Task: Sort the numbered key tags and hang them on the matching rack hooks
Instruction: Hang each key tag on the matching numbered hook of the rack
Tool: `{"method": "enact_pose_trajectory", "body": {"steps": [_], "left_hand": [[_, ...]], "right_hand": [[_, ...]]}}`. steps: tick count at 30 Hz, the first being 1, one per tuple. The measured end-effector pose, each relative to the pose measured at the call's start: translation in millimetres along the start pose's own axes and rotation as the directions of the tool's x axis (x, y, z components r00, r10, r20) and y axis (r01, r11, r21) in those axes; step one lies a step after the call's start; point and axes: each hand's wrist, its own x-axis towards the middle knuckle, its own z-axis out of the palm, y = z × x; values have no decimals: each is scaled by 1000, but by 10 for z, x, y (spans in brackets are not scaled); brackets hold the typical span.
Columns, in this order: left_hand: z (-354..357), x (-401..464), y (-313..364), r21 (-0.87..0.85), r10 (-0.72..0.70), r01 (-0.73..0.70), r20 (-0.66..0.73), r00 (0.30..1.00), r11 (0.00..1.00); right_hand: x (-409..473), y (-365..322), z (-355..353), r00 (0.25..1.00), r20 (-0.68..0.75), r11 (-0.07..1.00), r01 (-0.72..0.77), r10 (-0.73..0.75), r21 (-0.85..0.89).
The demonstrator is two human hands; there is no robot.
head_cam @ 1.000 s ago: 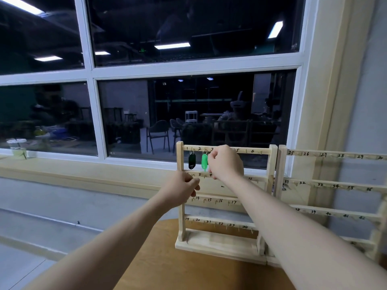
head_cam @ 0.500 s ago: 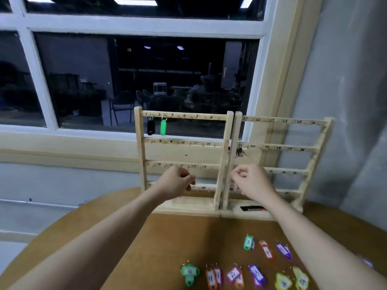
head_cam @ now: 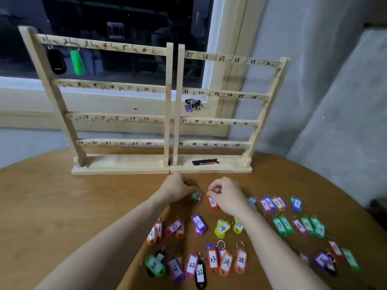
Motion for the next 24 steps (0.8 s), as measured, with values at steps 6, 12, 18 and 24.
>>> {"method": "enact_pose_trajectory", "body": {"steps": [6,12,18,24], "left_hand": [[85,130,-59,74,-30,29,7,1000,997],[97,135,-210,47,15,-14,-21,1000,999],[97,110,-272,39,66,-66,-10,998,997],[105,97,-289,44,85,-83,-39,996,996]], "right_hand": [[68,16,220,998,-17,987,57,-60,-153],[93,13,344,997,-57,990,51,-59,-131],[85,-37,374,992,-115,988,32,-50,-154],[111,-96,341,993,-103,974,-72,51,-213]]}}
